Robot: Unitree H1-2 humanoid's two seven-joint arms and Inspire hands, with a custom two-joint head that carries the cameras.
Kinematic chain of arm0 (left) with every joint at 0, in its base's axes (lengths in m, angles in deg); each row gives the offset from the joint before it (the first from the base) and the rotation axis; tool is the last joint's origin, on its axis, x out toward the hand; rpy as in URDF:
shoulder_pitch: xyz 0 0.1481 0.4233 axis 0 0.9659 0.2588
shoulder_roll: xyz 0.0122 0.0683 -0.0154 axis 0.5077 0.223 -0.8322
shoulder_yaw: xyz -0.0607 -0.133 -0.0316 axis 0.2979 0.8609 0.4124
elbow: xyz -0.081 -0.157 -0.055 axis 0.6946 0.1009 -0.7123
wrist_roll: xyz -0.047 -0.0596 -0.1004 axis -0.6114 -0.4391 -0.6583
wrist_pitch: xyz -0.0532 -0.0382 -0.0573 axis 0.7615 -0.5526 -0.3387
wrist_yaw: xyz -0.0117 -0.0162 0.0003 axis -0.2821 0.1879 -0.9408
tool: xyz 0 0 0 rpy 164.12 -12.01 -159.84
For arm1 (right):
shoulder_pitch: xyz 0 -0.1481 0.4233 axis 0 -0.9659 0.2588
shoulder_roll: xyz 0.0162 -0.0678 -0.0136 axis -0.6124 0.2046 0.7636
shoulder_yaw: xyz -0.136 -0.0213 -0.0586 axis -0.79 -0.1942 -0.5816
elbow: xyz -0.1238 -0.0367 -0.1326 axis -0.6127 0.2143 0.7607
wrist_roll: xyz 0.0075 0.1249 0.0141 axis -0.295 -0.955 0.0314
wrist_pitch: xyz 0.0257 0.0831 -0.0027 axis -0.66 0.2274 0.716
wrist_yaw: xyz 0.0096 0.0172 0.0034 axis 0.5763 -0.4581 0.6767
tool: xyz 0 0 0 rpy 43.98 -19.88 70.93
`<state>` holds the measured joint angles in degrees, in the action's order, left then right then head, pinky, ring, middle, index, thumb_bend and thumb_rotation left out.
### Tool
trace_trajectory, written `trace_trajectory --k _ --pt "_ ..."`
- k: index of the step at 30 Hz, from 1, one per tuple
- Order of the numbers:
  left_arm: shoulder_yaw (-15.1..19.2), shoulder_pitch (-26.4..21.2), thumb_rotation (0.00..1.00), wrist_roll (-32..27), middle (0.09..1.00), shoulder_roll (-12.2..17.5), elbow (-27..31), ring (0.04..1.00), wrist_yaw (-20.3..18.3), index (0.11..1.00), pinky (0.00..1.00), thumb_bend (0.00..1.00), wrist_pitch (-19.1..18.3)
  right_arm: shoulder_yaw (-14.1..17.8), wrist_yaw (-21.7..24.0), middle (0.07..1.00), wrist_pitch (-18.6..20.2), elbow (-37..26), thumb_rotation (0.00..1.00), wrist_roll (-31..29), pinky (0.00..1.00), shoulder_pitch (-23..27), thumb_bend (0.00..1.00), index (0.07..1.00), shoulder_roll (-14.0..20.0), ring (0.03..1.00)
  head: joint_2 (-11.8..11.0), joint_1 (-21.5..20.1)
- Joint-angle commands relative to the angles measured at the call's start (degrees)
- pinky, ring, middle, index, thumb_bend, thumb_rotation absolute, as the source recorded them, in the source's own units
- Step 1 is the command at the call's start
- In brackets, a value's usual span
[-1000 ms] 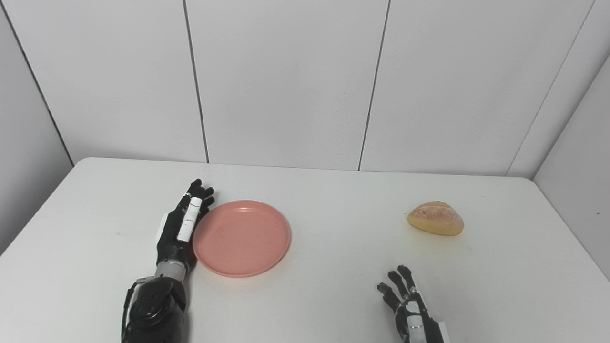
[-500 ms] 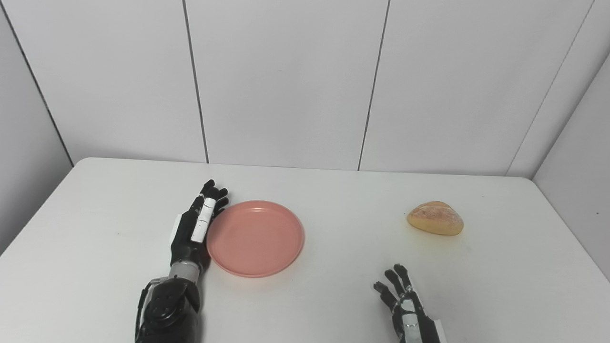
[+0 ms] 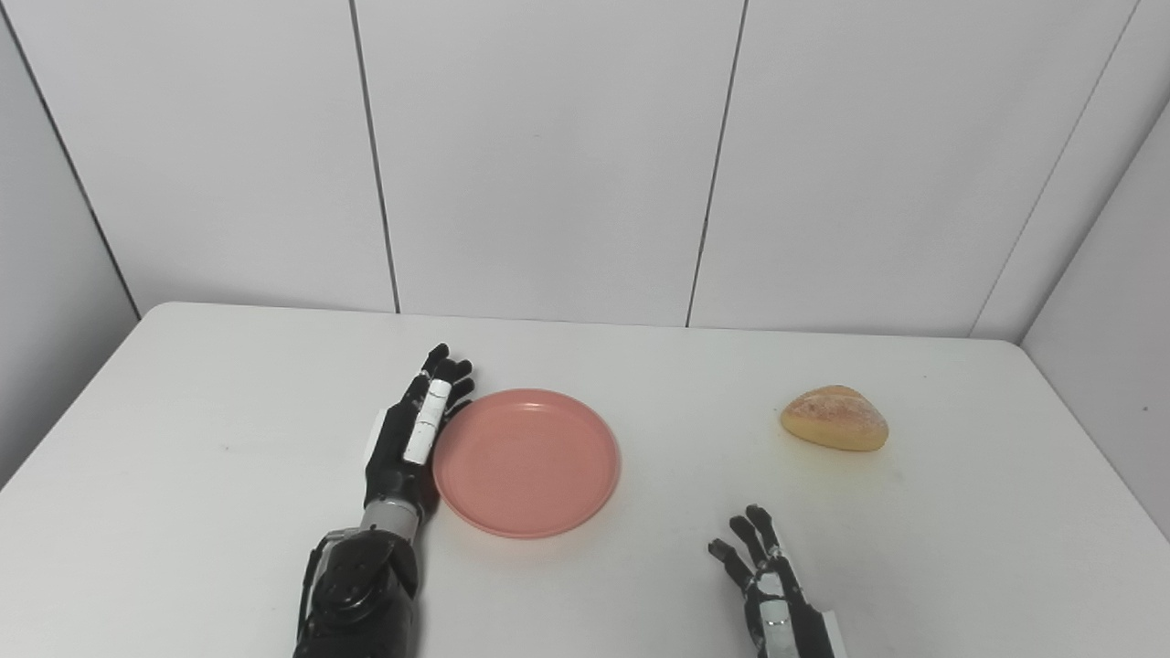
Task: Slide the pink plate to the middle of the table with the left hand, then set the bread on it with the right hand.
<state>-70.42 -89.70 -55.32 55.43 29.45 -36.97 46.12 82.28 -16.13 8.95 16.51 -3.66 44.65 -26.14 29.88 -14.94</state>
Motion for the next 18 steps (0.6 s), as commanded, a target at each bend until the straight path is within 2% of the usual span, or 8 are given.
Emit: trace_trajectory --k 1,8,18 --pt "-0.4 -1.9 0.76 0.2 0.878 -0.8 -0.2 0.886 -0.5 0.918 0.86 0.98 0.5 -0.9 -0.2 0.921 -1.0 0.7 0.95 0.6 0.94 0.3 0.81 0.937 -1.4 0.849 0.1 -0.7" --pt "-0.8 -2.1 0.78 0.4 0.905 -1.3 -1.1 0.899 -1.0 0.956 0.88 0.97 1.2 -1.5 -1.0 0.919 -1.4 1.3 0.96 1.6 0.93 0.7 0.78 0.93 -2.1 0.844 0.1 -2.6" --pt "-1.1 -2.4 0.78 0.3 0.916 -1.6 -2.3 0.918 -1.9 0.966 0.92 0.96 1.8 -1.8 -1.3 0.932 -1.1 1.4 0.97 1.7 0.93 0.9 0.77 0.938 -1.9 0.849 -0.2 -2.8"
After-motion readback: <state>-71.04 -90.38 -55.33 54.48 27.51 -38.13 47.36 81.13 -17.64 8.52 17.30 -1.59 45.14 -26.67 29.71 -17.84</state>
